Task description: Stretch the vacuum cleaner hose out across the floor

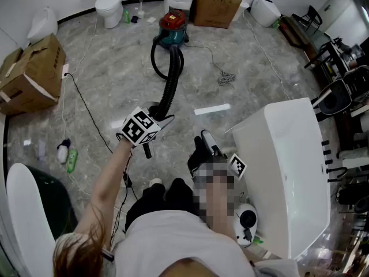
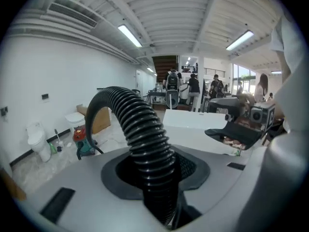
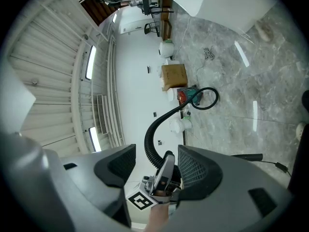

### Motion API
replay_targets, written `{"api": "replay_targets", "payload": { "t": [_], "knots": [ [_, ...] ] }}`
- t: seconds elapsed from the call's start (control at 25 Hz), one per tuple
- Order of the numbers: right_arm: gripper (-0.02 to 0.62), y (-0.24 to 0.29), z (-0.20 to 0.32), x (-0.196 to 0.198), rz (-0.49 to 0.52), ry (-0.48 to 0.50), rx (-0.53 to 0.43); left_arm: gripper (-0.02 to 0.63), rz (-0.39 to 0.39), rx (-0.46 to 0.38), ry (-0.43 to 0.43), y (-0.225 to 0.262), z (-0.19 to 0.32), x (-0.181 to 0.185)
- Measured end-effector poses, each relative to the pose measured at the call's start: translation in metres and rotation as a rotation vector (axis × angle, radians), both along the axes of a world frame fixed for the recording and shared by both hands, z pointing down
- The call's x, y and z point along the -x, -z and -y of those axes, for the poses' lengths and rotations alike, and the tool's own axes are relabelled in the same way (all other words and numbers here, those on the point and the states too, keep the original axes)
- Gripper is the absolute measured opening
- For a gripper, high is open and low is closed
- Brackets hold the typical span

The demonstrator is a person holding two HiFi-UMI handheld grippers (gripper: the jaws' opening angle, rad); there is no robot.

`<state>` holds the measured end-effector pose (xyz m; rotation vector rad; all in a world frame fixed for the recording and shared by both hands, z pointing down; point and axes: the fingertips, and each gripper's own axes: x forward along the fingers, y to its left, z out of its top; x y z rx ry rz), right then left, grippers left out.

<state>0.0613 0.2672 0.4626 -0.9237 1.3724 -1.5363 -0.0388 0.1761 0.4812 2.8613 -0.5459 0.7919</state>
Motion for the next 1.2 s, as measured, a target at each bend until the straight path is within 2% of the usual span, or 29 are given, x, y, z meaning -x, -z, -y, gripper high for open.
{"api": "replay_targets", "payload": {
  "t": [0.28, 0.48, 0.64, 0.76, 0.88, 0.96, 1.2],
  "knots": [
    [0.267, 0.002, 0.001, -0.001, 0.004, -0.011, -0.008, 0.144, 0.138, -0.071, -0.135, -0.015, -0.020, -0.007],
    [0.267, 0.002, 0.001, -0.003, -0.001, -0.014, -0.010, 0.144, 0.235, -0.144, -0.191, -0.025, -0.026, -0.008],
    [0.267, 0.001, 0.001, -0.003, -0.003, -0.011, -0.015, 0.144, 0.282, -0.195, -0.208, -0.027, -0.025, -0.008],
    [0.267, 0.005, 0.001, -0.004, -0.067, -0.001, -0.030, 0.144, 0.304, -0.221, -0.213, -0.026, -0.025, -0.009],
    [0.267, 0.013, 0.007, -0.009, -0.235, 0.019, -0.054, 0.144, 0.324, -0.247, -0.229, -0.026, -0.029, -0.010],
    [0.267, 0.018, 0.013, -0.012, -0.307, 0.026, -0.068, 0.144, 0.330, -0.259, -0.242, -0.027, -0.035, -0.012],
    [0.268, 0.022, 0.037, -0.022, -0.318, 0.015, -0.033, 0.144, 0.345, -0.307, -0.300, -0.022, -0.056, -0.025]
  ]
}}
